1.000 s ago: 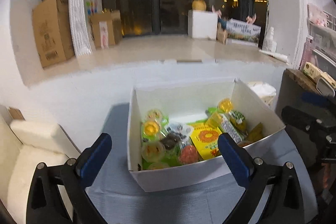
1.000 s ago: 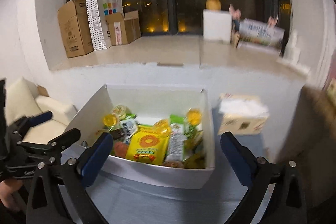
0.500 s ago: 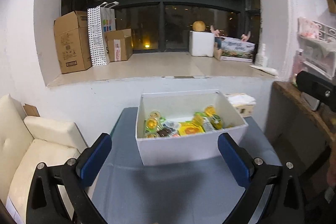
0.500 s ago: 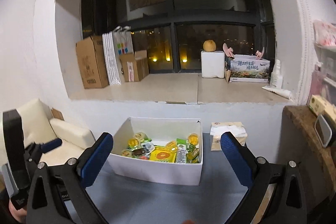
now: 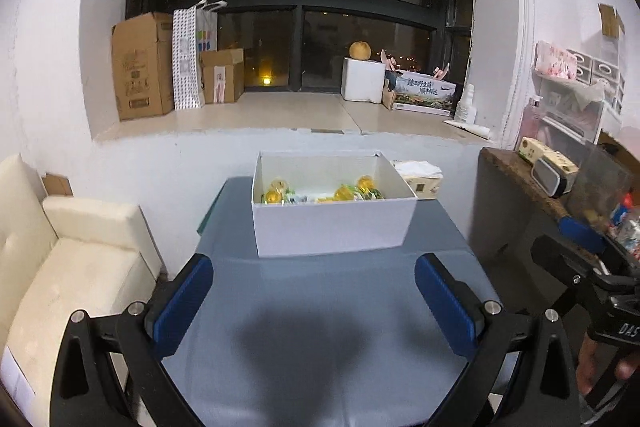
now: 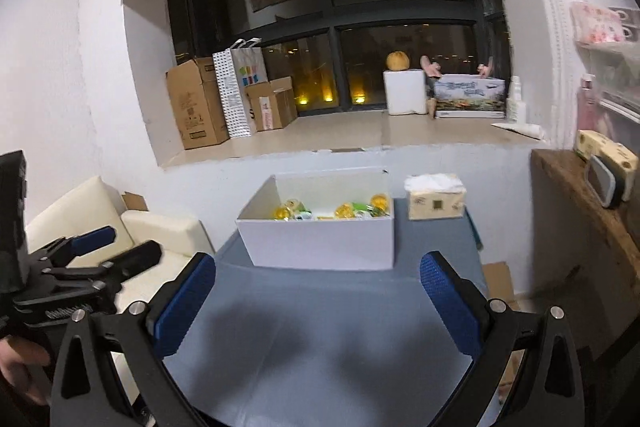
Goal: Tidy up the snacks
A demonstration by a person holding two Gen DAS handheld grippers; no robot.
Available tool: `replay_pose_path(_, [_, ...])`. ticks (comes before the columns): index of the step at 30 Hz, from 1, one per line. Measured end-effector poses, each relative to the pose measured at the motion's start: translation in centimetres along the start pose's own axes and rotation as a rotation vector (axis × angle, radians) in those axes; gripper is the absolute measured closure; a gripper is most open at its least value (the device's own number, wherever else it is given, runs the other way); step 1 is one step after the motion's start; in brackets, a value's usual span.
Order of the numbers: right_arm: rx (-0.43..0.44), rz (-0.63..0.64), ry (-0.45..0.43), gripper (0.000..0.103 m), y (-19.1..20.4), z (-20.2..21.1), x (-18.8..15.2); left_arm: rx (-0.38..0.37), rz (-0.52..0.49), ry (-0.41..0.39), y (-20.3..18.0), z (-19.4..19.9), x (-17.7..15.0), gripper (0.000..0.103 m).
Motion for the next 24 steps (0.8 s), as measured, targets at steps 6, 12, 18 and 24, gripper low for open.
replay_pose_path(6, [0.004, -0.012, 0.047, 0.0, -0.2, 1.0, -1.7, 0.008, 0.002, 0.008, -0.7, 1.7, -1.6, 0.0])
replay_pose_path(12, [0.026, 0.009, 0.043, 0.0, 0.7, 1.9, -1.9, -0.015, 0.0, 0.013, -1.1, 2.6, -1.9, 0.0])
replay_pose_path(18, [0.037, 0.012, 0.039, 0.0, 1.0, 2.2, -1.8, -0.011, 0.008, -0.005, -0.7, 3.3, -1.7, 0.0])
replay_pose_path(24, [0.042, 0.015, 0.041, 0.0, 1.3, 2.3, -1.9, -0.007, 0.006, 0.0, -0.7, 3.3, -1.7, 0.0])
Point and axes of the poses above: each gripper's, at about its wrist camera, not at the fingertips, and z roughly against the way its jaws point, y to its left, x to its top, the point moved 1 cm from there along -z, roughly the way its jaws point, and after that the axes turned 14 degrees about -x, right-handed, at the moved point
